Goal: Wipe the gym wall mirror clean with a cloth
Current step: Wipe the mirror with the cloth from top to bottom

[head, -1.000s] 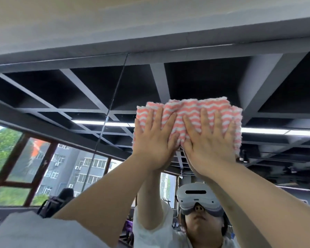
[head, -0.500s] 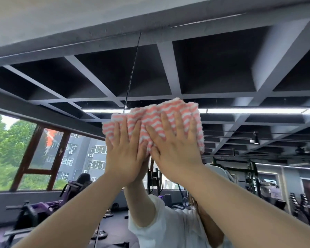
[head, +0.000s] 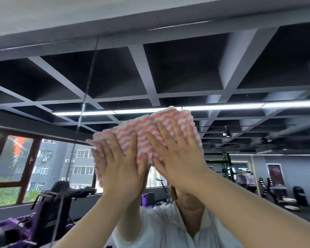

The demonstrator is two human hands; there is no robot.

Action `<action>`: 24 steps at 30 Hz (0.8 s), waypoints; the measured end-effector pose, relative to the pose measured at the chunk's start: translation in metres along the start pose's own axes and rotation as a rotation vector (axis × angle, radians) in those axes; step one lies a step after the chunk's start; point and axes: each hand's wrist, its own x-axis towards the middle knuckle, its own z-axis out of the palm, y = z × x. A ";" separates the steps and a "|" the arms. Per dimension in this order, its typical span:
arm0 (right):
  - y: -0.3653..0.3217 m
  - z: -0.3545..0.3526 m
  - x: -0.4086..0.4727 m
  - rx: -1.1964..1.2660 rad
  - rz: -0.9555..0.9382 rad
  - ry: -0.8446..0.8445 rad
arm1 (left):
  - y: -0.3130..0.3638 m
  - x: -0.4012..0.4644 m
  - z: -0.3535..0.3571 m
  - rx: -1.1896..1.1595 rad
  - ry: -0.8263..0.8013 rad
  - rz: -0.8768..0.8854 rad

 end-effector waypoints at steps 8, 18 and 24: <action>0.127 -0.020 -0.048 -0.147 0.144 -0.023 | 0.126 0.021 -0.007 -0.142 0.057 0.163; 0.145 -0.027 -0.127 -0.090 0.360 -0.015 | 0.188 -0.021 -0.003 -0.195 0.061 0.350; 0.124 -0.022 -0.125 -0.028 0.299 -0.102 | 0.176 -0.026 -0.004 -0.177 0.030 0.378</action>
